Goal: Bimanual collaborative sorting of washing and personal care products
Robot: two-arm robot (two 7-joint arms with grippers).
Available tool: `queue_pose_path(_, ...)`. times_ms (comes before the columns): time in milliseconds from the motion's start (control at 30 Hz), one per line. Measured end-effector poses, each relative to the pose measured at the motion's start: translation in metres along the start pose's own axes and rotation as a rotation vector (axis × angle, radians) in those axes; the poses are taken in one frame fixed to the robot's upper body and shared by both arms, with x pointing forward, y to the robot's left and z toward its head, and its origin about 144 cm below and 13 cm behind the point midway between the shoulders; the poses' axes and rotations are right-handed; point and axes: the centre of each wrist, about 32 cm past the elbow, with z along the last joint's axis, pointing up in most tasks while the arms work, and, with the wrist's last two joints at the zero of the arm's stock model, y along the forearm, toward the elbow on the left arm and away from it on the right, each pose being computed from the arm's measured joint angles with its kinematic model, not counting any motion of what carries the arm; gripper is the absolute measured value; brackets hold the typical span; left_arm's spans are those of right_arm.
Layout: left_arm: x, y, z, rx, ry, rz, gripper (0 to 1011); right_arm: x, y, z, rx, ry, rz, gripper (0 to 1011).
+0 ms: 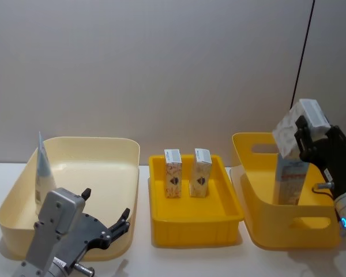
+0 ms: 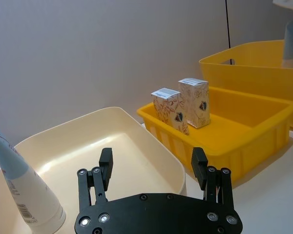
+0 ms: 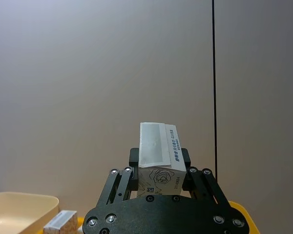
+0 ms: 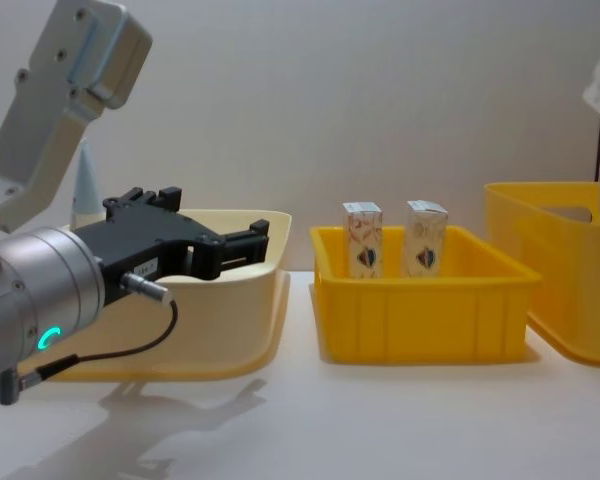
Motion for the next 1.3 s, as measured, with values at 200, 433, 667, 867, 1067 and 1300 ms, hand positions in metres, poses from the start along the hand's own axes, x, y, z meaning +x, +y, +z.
queue_pose_path(200,0.000,0.000,0.000,0.000,0.000,0.000,1003,0.001,-0.005,0.003,-0.062,-0.028,0.009,452)
queue_pose_path(433,0.000,0.000,0.000,0.000,0.000,0.000,1003,0.000,-0.010,0.004,-0.147,-0.045,0.038,452)
queue_pose_path(667,0.000,0.000,0.000,0.000,0.000,0.000,1003,-0.002,-0.014,0.003,-0.199,-0.051,0.079,452)
queue_pose_path(867,0.000,0.000,0.000,0.000,0.000,0.000,1003,-0.004,-0.016,0.001,-0.222,-0.050,0.106,452)
queue_pose_path(1067,0.000,0.000,0.000,0.000,0.000,0.000,1003,-0.006,-0.018,0.000,-0.241,-0.051,0.113,453)
queue_pose_path(1300,0.000,0.000,0.000,0.000,0.000,0.000,1003,-0.009,-0.018,-0.001,-0.269,-0.074,0.089,452)
